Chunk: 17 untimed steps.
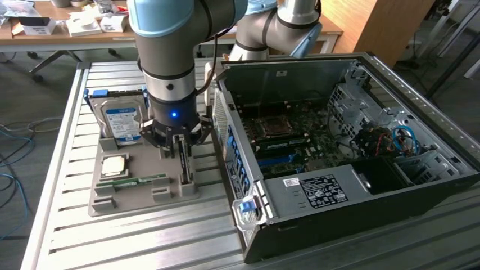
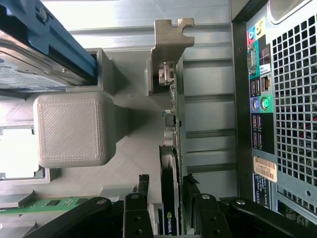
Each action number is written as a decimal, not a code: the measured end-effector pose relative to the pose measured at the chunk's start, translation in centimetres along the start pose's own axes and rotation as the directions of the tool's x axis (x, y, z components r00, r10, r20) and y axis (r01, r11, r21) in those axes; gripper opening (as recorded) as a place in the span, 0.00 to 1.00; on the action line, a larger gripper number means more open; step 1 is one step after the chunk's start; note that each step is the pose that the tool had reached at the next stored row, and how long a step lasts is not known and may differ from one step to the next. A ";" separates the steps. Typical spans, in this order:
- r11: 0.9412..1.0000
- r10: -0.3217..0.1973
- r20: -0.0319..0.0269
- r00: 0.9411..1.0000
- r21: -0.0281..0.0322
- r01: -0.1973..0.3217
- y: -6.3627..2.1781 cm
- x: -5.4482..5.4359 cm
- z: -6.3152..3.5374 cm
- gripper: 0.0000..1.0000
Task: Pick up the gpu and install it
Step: 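Pick up the gpu and move the gpu toward the slot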
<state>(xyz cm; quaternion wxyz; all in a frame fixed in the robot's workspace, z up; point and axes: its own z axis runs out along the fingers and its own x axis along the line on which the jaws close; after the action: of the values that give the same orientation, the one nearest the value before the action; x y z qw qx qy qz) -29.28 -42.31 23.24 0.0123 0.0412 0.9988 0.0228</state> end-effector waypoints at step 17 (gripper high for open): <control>1.000 0.000 0.000 1.000 0.000 0.000 -0.07 -0.1 0.06 0.40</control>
<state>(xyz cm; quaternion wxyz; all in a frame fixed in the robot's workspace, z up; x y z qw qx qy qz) -29.19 -42.38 23.18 0.0123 0.0412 0.9988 0.0227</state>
